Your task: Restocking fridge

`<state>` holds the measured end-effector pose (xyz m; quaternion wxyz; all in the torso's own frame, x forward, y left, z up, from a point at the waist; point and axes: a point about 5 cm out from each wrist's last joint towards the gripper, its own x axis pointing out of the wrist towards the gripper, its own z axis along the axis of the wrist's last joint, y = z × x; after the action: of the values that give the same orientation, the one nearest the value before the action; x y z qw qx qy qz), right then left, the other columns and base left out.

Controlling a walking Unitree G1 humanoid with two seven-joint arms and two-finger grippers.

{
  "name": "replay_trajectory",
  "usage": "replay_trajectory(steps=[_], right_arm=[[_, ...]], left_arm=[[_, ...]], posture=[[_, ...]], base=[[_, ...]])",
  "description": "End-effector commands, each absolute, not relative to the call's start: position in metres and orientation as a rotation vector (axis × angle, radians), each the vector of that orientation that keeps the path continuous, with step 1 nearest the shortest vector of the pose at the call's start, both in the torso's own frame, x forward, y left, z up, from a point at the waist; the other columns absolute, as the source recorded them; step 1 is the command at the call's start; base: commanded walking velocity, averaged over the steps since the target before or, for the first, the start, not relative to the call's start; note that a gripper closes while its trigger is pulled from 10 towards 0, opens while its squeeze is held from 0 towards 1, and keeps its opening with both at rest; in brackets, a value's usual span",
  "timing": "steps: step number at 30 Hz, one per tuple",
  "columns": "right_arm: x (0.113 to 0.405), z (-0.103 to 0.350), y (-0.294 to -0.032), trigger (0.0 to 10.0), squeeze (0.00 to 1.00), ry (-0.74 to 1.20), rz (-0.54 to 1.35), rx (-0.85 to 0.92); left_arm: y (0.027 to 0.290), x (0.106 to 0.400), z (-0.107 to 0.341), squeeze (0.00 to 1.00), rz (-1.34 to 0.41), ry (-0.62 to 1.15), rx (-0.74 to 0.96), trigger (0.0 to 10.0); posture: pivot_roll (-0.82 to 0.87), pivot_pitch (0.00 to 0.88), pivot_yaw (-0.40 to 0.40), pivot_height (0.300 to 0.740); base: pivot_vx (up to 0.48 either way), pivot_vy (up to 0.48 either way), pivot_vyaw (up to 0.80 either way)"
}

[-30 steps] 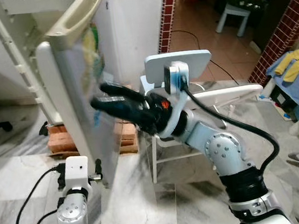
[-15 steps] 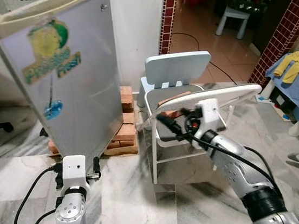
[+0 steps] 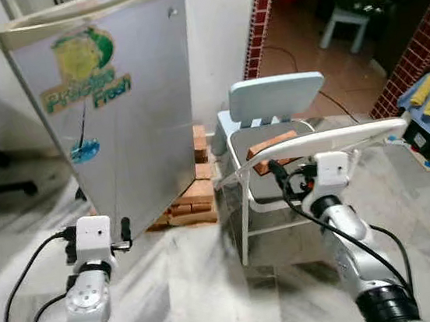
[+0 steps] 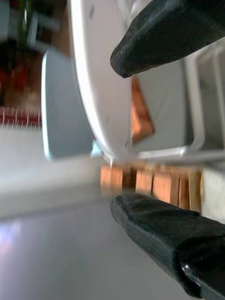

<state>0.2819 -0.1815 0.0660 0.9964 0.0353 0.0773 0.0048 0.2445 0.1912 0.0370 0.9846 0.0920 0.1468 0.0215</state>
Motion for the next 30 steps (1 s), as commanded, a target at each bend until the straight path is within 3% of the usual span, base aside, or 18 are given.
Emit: replay_trajectory(steps=[1, 16, 23, 30], right_arm=[[0.2847, 0.0695, -0.1817, 10.0, 0.0, 0.128, -0.014, 0.071], [0.2864, 0.0671, -0.1823, 10.0, 0.0, 0.116, -0.053, 0.079], [0.2883, 0.0667, -0.181, 10.0, 0.0, 0.115, -0.053, 0.075], [0.2907, 0.067, -0.1808, 10.0, 0.0, 0.115, -0.057, 0.067]], left_arm=[[0.1968, 0.2418, 0.0341, 0.0, 0.049, 0.309, 0.192, 10.0], [0.1973, 0.2397, 0.0303, 0.0, 0.025, 0.307, 0.184, 10.0], [0.2027, 0.2432, 0.0351, 0.0, 0.027, 0.29, 0.181, 10.0], [0.2005, 0.2431, 0.0378, 0.0, 0.005, 0.27, 0.166, 10.0]], posture=[[0.14, 0.0, -0.064, 0.74], [0.14, 0.0, -0.057, 0.74], [0.15, 0.0, -0.062, 0.74], [0.15, 0.0, -0.065, 0.74]], base=[[0.0, 0.48, 0.0], [0.0, 0.449, 0.0], [0.329, 0.341, 0.0], [0.463, 0.0, 0.0]])
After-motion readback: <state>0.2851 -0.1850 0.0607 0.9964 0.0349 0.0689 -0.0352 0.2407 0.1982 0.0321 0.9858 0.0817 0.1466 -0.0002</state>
